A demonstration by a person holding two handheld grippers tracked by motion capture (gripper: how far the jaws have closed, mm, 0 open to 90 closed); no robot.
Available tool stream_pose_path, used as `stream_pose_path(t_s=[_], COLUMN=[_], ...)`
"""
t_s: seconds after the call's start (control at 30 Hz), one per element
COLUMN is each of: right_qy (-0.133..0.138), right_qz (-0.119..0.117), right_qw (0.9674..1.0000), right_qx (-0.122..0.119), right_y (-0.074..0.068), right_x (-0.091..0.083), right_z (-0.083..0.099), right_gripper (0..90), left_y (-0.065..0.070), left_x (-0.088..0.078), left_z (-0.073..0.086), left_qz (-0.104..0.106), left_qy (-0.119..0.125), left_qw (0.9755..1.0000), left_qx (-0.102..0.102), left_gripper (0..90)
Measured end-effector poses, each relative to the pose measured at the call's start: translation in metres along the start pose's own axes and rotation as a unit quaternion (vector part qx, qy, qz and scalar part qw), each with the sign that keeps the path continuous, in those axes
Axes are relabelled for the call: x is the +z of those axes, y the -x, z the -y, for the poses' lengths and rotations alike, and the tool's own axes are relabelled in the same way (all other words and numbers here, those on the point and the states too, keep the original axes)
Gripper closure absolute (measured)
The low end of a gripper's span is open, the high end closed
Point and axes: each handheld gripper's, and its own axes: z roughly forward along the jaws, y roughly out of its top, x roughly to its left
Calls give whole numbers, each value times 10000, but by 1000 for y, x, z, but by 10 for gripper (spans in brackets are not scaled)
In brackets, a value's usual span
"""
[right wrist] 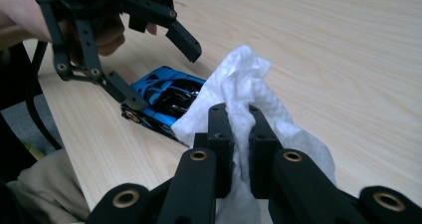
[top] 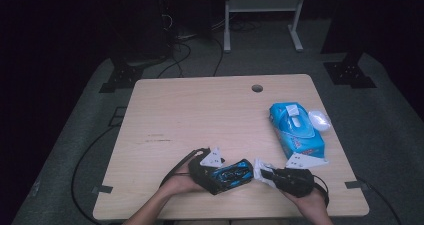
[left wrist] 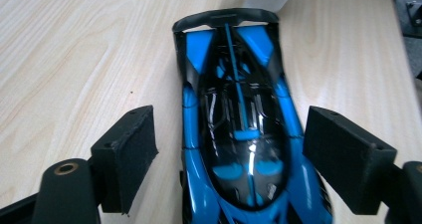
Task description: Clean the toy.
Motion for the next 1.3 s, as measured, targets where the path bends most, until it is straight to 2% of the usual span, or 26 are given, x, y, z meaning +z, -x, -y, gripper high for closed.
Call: stream_pose_path(t_s=[0.33,0.4,0.53,0.83,0.9,1.07,1.3], right_qy=[-42,-36,7,-9,-14,-2,17], right_qz=[47,46,76,136,138,169,171], right_qw=[9999,9999,9998,9997,9997,9996,9996], right_qx=[107,140,156,222,223,243,238], right_y=[7,8,10,14,15,16,17], right_x=[-8,-8,-11,-11,-12,-13,-13], right_z=[10,11,12,15,15,15,15], right_gripper=[834,835,834,833,833,831,830], left_y=[-1,0,3,6,5,3,4], left_x=[10,10,15,25,26,28,32], left_z=[-6,-7,-7,-6,-8,-12,-22], left_qz=[46,195,180,45,51,155,118], left_qy=[-7,37,-155,-422,-556,-786,-1091], left_qw=[9997,9994,9996,9990,9984,9965,9936], left_qx=[-224,-271,-129,-121,-112,-245,-270], left_gripper=[189,184,182,173,174,205,213])
